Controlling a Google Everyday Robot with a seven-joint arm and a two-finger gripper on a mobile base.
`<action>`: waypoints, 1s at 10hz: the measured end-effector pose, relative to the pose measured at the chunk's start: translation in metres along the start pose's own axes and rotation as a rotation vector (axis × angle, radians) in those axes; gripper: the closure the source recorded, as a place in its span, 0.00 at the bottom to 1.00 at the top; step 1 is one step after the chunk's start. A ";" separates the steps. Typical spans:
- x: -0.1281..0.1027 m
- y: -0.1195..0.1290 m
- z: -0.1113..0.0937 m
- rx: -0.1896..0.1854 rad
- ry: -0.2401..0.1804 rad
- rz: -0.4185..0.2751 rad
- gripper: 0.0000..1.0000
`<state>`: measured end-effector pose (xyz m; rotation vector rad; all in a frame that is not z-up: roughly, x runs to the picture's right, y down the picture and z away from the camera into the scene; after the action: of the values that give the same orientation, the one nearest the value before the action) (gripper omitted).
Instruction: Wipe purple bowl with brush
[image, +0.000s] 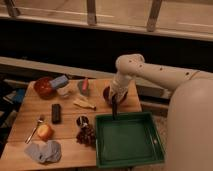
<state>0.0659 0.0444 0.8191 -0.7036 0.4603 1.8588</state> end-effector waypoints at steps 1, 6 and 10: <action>-0.005 0.003 0.003 -0.003 0.004 -0.004 1.00; 0.017 0.051 0.032 -0.031 0.054 -0.062 1.00; 0.044 0.015 0.021 -0.005 0.051 0.002 1.00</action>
<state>0.0346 0.0824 0.8056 -0.7562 0.4894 1.8481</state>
